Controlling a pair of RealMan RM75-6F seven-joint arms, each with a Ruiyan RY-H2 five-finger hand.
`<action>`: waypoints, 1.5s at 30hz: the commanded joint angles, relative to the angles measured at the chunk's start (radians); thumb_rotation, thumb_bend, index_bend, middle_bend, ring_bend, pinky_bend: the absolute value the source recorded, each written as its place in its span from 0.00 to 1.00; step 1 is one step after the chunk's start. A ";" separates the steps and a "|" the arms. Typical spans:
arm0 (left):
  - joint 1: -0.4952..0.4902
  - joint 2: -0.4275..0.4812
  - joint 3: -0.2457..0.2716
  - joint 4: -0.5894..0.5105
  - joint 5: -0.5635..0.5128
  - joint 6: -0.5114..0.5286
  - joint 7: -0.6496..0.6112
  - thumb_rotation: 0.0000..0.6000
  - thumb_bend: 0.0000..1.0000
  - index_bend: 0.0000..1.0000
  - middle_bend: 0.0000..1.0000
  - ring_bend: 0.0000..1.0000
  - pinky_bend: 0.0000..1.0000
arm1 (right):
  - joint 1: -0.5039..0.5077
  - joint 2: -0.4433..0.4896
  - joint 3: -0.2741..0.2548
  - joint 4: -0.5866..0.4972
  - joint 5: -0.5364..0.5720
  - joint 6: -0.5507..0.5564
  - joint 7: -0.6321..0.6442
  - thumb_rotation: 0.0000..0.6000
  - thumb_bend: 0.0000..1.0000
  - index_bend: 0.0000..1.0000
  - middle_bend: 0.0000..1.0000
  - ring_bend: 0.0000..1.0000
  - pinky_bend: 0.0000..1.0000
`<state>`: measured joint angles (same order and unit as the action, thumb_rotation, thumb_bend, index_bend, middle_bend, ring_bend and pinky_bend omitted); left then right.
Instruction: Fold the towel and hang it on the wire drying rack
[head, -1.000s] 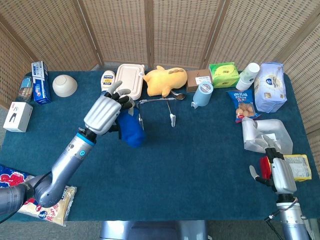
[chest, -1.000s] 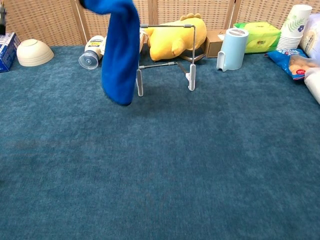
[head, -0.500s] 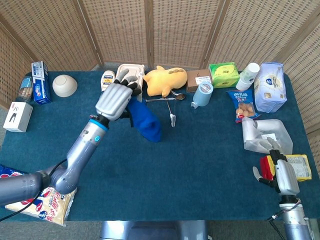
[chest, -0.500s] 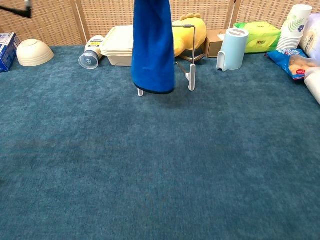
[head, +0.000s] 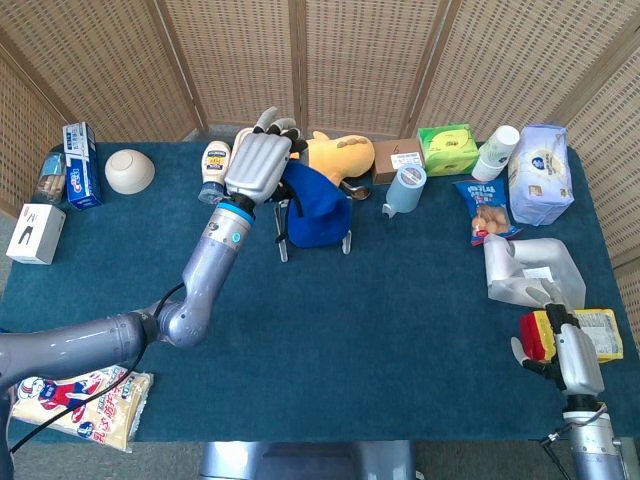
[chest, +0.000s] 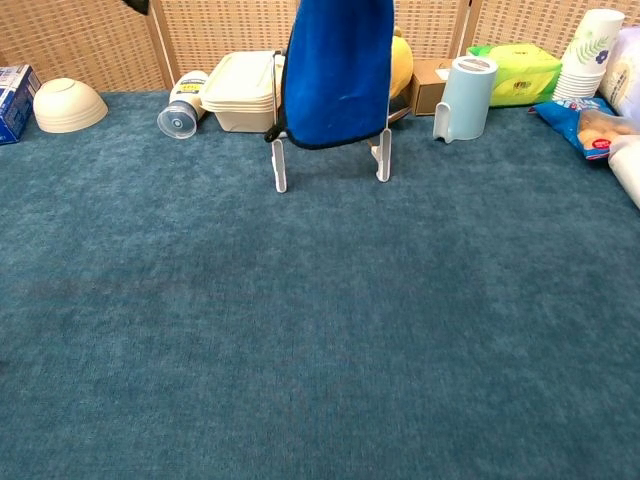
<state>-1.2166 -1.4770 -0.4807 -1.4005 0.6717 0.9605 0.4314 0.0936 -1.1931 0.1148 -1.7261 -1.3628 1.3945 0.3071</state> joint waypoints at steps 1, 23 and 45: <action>-0.017 -0.021 0.002 0.039 -0.026 -0.009 0.007 1.00 0.52 0.75 0.40 0.19 0.00 | -0.001 0.002 0.000 -0.002 0.000 -0.001 0.001 1.00 0.35 0.15 0.05 0.00 0.00; -0.116 -0.227 0.037 0.453 -0.070 -0.097 0.051 1.00 0.38 0.21 0.08 0.00 0.00 | -0.024 0.026 -0.002 -0.046 0.008 0.016 -0.030 1.00 0.35 0.15 0.05 0.00 0.00; -0.103 -0.249 0.011 0.457 -0.010 -0.002 0.094 1.00 0.12 0.00 0.00 0.00 0.00 | -0.033 0.031 0.000 -0.071 0.002 0.025 -0.047 1.00 0.35 0.15 0.05 0.00 0.00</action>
<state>-1.3300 -1.7368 -0.4590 -0.9196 0.6489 0.9461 0.5463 0.0602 -1.1619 0.1148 -1.7974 -1.3608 1.4196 0.2602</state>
